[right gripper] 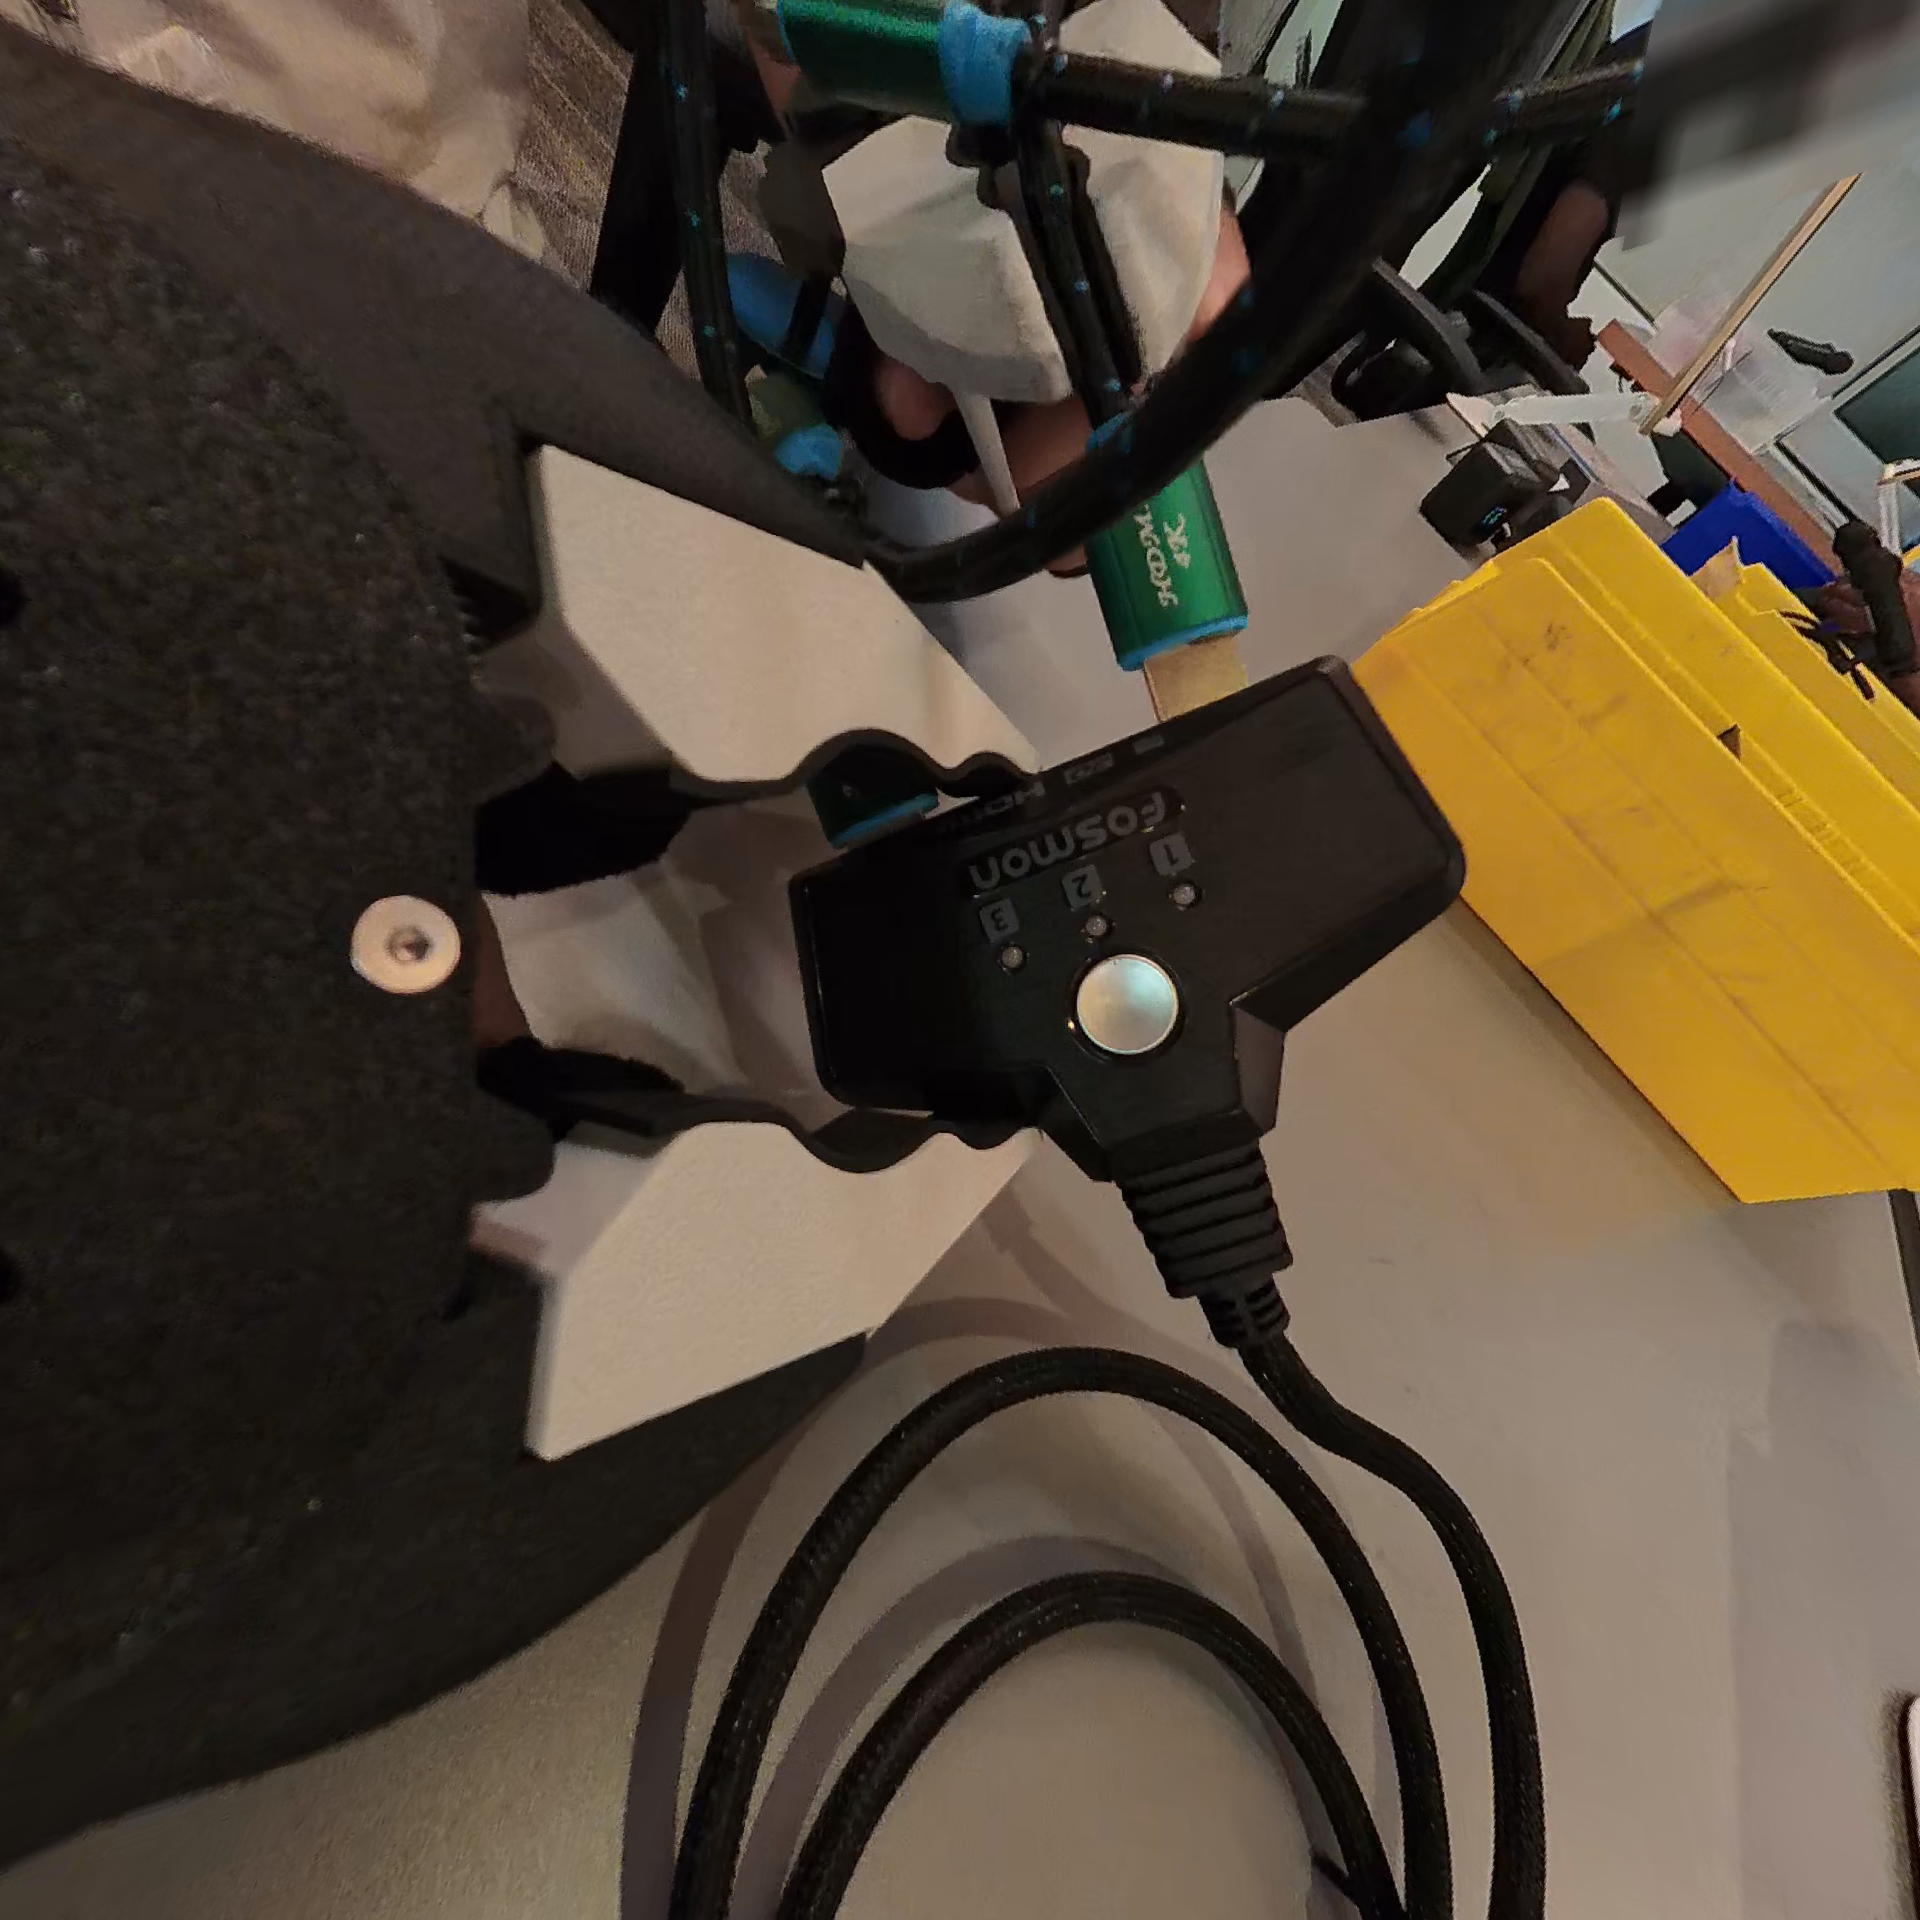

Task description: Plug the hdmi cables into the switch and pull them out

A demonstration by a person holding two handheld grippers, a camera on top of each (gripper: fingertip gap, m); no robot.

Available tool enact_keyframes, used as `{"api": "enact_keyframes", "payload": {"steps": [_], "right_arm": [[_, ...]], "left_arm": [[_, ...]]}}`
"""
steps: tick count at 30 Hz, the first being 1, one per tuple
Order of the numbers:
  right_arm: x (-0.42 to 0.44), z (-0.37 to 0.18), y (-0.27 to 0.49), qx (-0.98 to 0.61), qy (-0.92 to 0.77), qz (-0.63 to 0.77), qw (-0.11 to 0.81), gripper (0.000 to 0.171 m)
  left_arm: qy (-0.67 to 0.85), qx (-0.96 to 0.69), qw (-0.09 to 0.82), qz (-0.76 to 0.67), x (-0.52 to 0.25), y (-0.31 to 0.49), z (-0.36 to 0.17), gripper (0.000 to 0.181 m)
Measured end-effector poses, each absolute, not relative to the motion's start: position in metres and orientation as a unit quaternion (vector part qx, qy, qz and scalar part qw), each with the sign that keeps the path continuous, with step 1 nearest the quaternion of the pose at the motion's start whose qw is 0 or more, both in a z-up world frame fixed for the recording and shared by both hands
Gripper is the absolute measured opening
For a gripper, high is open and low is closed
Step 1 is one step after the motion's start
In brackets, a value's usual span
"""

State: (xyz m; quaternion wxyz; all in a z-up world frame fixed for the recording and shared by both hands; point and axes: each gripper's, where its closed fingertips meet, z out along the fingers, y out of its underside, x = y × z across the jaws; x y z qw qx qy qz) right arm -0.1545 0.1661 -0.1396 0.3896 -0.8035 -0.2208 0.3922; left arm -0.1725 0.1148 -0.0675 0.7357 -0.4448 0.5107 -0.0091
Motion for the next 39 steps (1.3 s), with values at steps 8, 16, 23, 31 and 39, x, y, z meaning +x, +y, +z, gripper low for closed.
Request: {"api": "enact_keyframes", "payload": {"steps": [8,16,23,31,39], "right_arm": [[-0.15,-0.143,0.167,-0.805,-0.242,0.366,0.4,0.06],[-0.154,-0.144,0.165,-0.802,-0.24,0.38,0.394,0.06],[-0.156,-0.141,0.165,-0.798,-0.222,0.402,0.391,0.059],[-0.154,-0.135,0.166,-0.793,-0.24,0.372,0.418,0.059],[-0.16,-0.129,0.166,-0.786,-0.232,0.386,0.423,0.06]], "left_arm": [[0.559,-0.405,0.723,0.026,-0.171,0.113,-0.077,0.007],[0.569,-0.378,0.728,0.051,-0.172,0.11,-0.077,0.006],[0.541,-0.41,0.734,0.039,-0.171,0.115,-0.074,0.007],[0.529,-0.411,0.742,0.016,-0.171,0.113,-0.069,0.007],[0.524,-0.409,0.747,0.001,-0.172,0.112,-0.062,0.007]]}}
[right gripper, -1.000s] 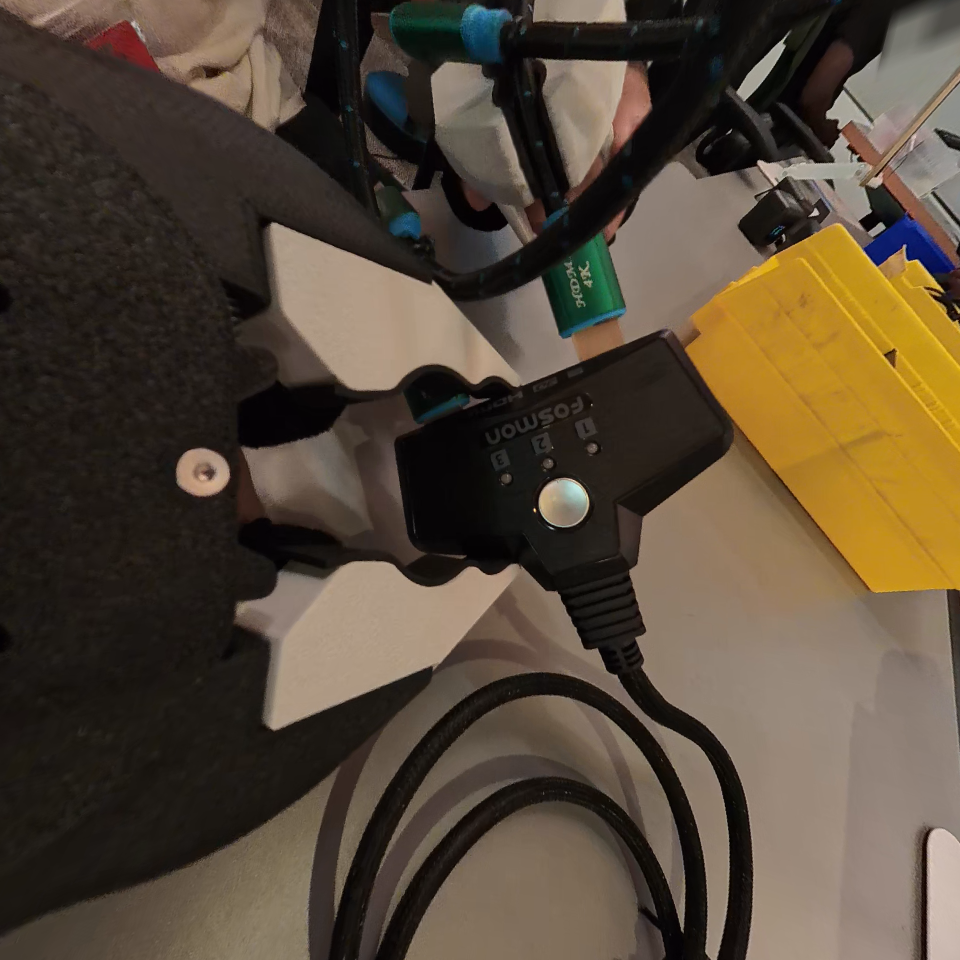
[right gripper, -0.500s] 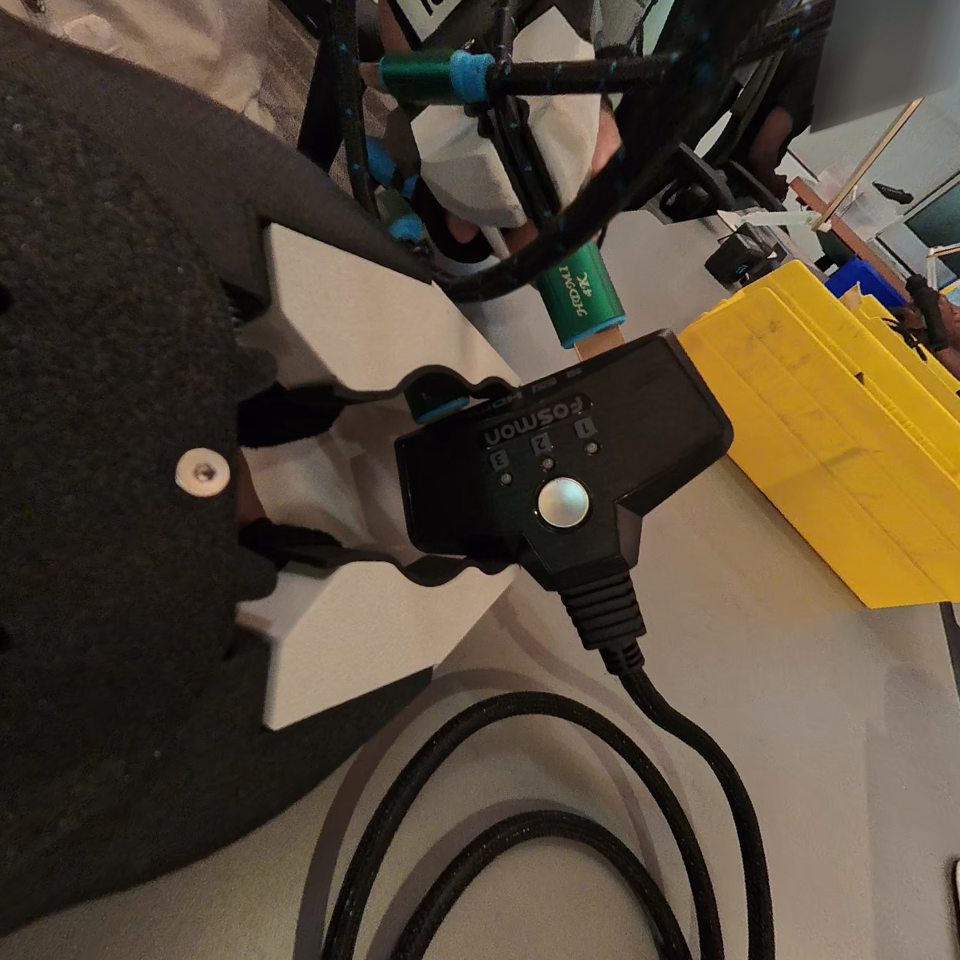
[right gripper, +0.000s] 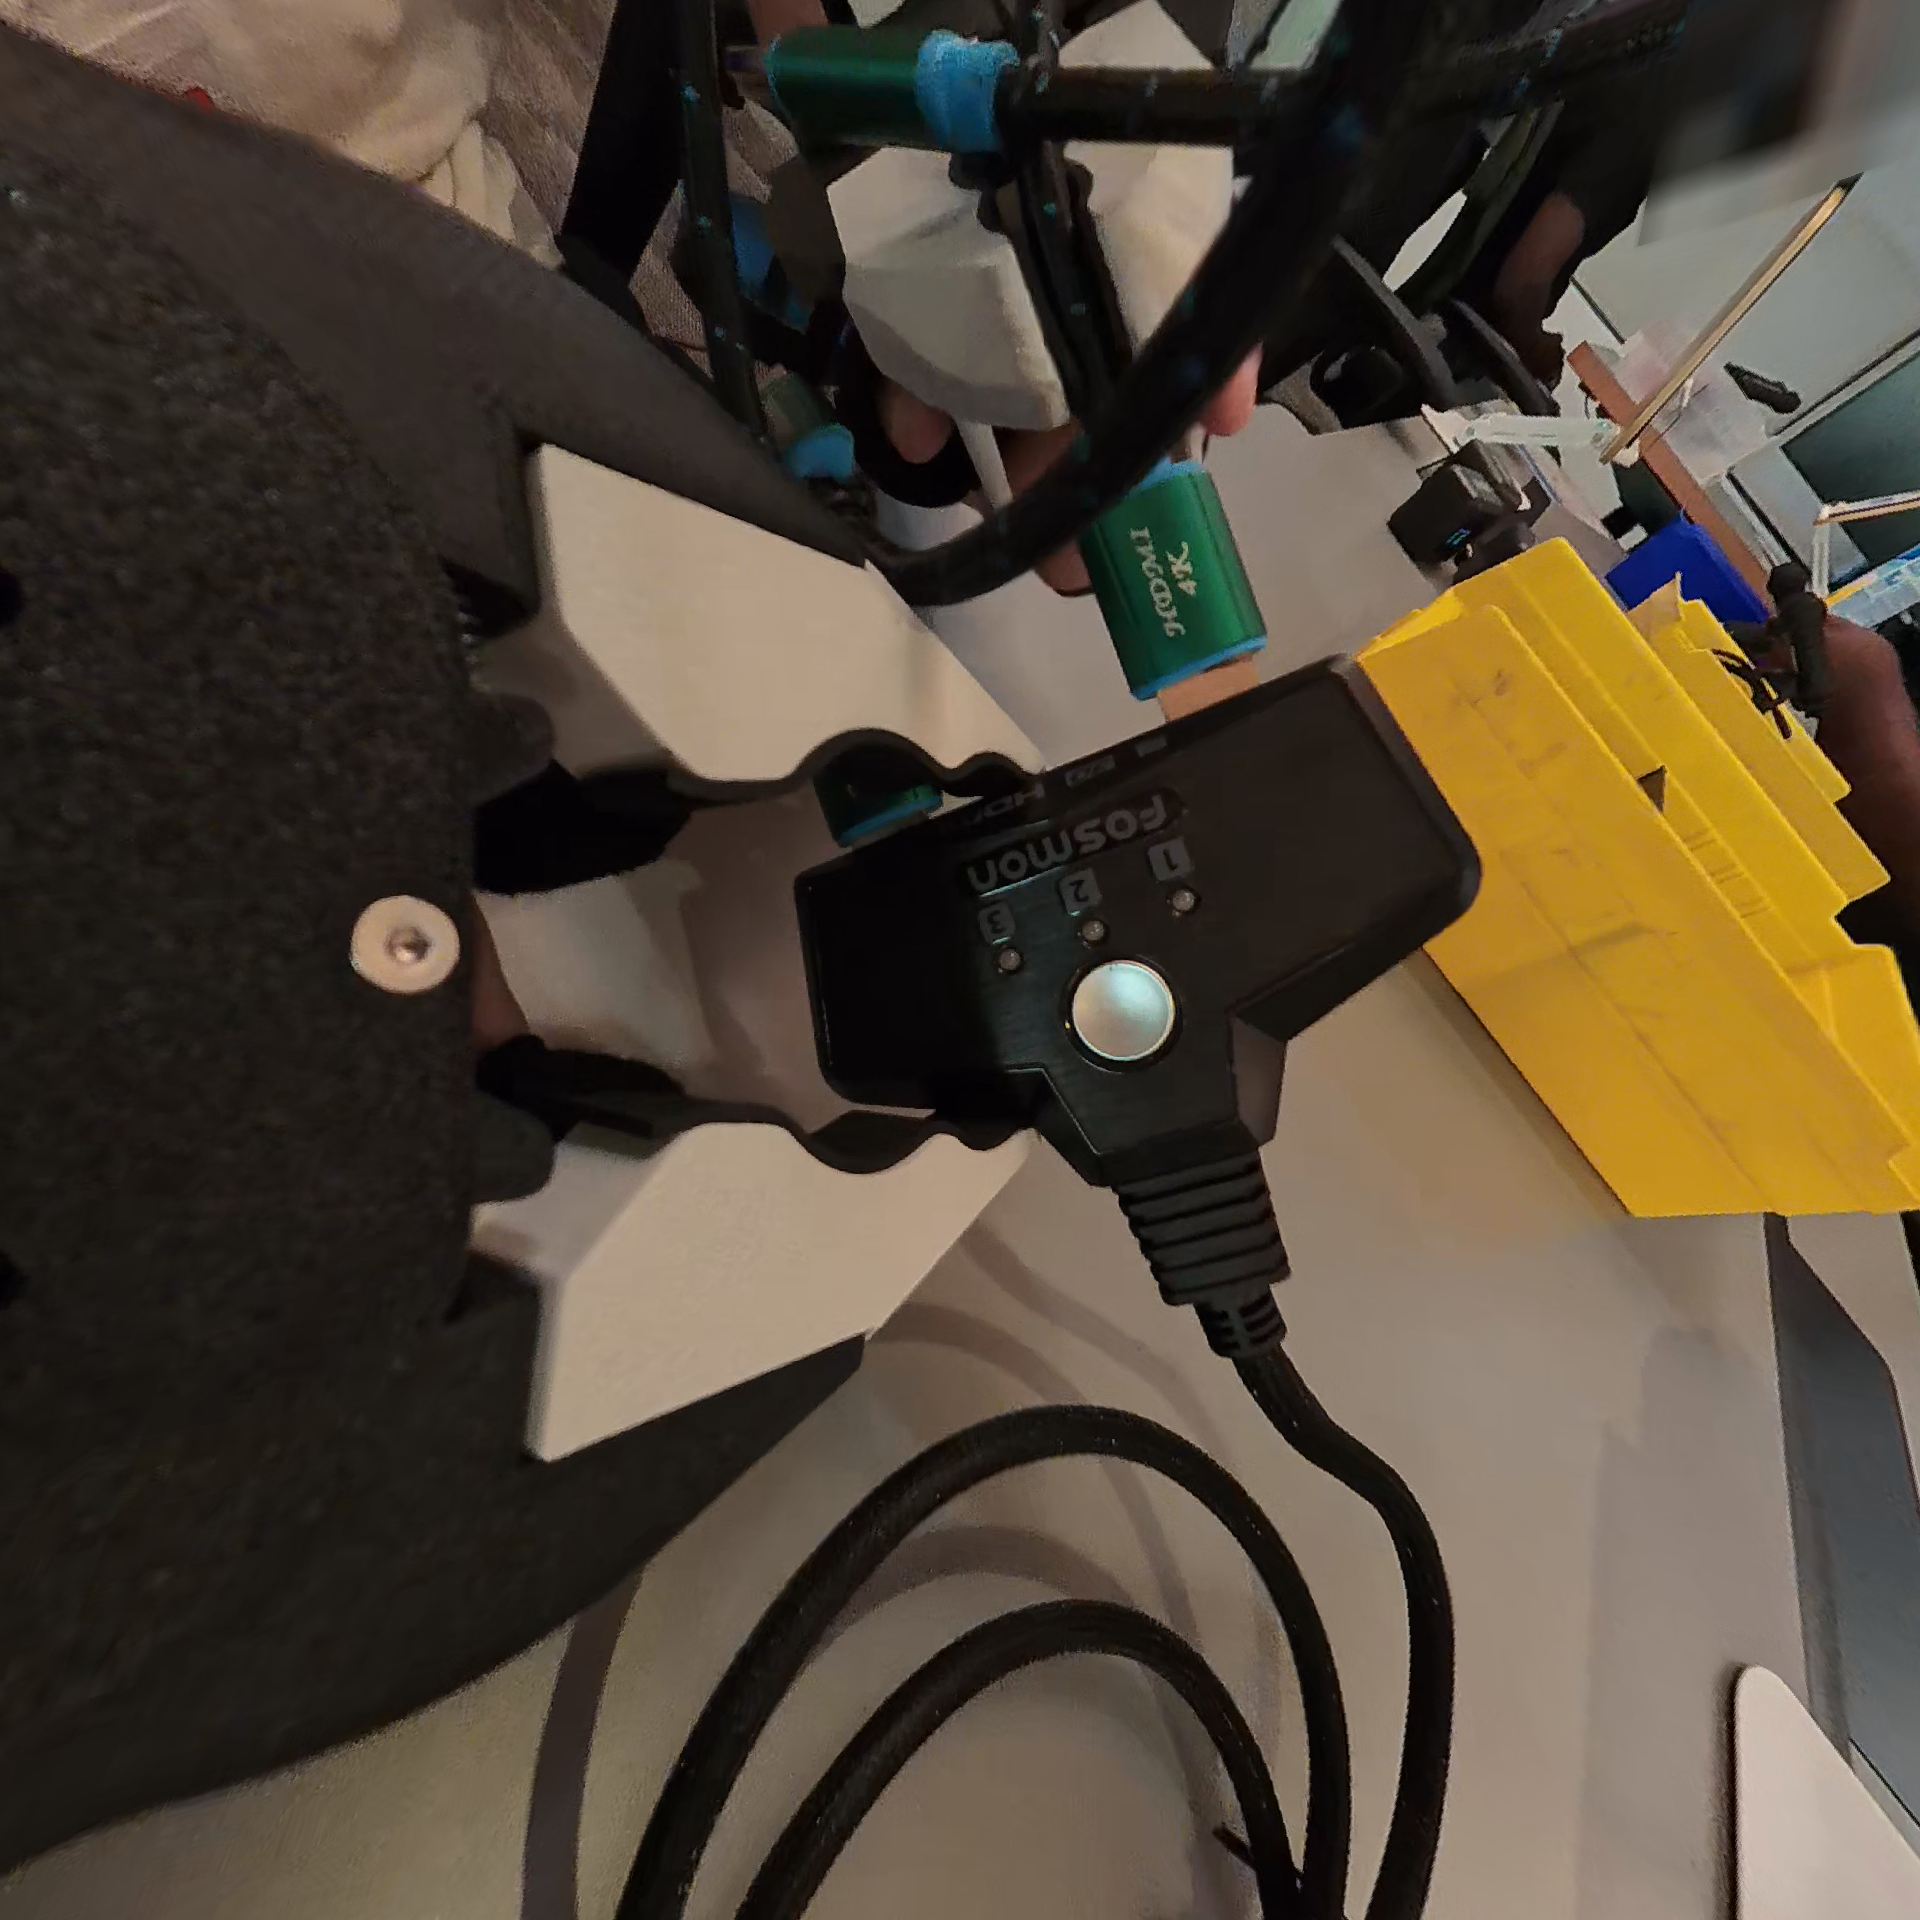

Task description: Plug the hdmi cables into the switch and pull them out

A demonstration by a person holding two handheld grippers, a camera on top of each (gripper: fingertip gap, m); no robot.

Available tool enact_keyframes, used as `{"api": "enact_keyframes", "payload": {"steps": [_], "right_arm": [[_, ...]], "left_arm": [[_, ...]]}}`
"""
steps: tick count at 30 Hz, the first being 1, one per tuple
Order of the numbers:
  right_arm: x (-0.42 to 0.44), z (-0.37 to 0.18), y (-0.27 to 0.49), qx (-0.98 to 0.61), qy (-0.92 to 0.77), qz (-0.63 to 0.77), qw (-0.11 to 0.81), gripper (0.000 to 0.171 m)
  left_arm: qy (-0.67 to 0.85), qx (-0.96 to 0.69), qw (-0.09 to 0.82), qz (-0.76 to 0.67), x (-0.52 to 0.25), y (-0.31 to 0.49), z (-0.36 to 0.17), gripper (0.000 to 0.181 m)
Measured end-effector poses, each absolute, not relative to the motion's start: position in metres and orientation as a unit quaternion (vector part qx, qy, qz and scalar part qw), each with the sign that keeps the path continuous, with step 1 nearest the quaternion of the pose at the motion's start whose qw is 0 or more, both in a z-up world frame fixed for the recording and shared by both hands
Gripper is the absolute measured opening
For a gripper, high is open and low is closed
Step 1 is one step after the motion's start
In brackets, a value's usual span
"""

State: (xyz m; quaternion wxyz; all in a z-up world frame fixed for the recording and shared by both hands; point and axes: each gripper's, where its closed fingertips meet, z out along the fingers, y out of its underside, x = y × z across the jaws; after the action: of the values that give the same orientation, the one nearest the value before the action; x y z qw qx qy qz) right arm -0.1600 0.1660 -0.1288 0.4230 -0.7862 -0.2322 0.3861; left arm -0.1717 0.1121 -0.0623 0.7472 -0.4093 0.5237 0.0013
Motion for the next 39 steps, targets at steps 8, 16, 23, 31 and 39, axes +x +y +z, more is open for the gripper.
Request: {"api": "enact_keyframes", "payload": {"steps": [8,16,23,31,39], "right_arm": [[-0.159,-0.144,0.173,-0.788,-0.281,0.309,0.453,0.066],[-0.156,-0.132,0.166,-0.78,-0.291,0.328,0.446,0.062],[-0.159,-0.129,0.161,-0.779,-0.293,0.334,0.443,0.059],[-0.152,-0.141,0.172,-0.807,-0.262,0.314,0.427,0.059],[-0.114,-0.094,0.202,-0.808,-0.266,0.198,0.488,0.058]], "left_arm": [[0.566,-0.388,0.727,0.021,-0.167,0.106,-0.078,0.007],[0.544,-0.396,0.739,-0.02,-0.169,0.107,-0.07,0.007],[0.537,-0.393,0.746,-0.031,-0.167,0.103,-0.066,0.007],[0.548,-0.435,0.715,-0.003,-0.172,0.118,-0.083,0.008],[0.558,-0.611,0.562,-0.002,-0.228,0.123,-0.14,0.029]]}}
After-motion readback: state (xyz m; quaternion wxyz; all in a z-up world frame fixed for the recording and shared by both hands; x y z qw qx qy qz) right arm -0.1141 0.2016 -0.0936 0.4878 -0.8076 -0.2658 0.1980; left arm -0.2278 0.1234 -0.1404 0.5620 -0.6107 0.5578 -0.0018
